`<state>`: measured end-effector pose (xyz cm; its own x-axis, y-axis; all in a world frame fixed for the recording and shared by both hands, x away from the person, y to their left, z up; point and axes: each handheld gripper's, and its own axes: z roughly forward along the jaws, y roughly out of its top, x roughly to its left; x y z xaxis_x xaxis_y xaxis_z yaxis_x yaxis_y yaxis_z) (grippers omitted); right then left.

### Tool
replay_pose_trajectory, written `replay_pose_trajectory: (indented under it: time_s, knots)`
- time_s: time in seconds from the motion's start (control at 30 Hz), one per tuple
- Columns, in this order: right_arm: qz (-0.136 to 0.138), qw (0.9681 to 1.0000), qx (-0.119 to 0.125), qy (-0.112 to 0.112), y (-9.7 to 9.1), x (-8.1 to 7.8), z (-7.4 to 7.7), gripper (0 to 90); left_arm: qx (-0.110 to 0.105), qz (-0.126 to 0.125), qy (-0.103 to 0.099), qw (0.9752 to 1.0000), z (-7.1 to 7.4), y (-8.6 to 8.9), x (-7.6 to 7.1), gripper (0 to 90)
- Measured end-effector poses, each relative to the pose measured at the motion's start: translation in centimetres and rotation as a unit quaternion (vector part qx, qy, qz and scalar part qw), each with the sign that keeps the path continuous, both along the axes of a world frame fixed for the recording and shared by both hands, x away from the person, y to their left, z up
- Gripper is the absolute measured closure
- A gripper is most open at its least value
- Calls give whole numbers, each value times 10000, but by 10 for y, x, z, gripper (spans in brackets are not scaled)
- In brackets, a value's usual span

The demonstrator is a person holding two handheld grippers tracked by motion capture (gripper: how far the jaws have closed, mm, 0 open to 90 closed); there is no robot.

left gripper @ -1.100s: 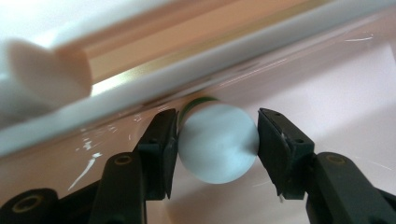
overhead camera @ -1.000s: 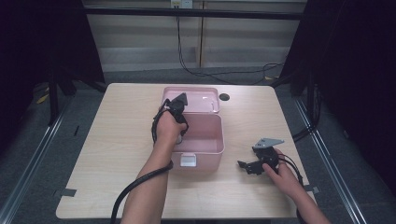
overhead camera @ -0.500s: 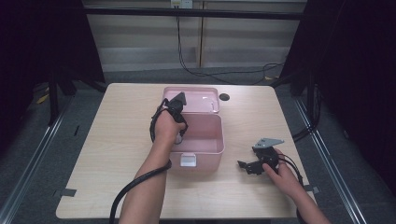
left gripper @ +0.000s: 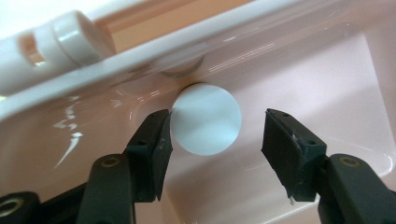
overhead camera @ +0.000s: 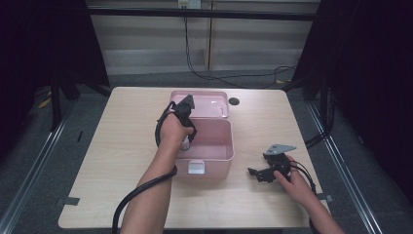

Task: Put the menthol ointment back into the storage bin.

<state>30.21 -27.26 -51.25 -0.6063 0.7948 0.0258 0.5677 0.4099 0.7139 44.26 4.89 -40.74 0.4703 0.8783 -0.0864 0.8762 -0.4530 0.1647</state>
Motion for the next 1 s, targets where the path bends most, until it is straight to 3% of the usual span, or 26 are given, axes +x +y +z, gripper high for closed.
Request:
replay_pose_trajectory:
  time_s: [0.43, 0.63, 1.0]
  knots:
    - [4, 10000, -6, 7, 0, 0, 0, 92, 72, -137, 93, 9998, 11, 3, -4, 365]
    - [6, 10000, -6, 6, 0, 0, 0, 92, -47, -170, 65, 9998, 20, 7, -6, 301]
    - [3, 10000, -6, 8, 0, 0, 0, 92, -232, -624, 15, 9978, 35, 4, -14, 247]
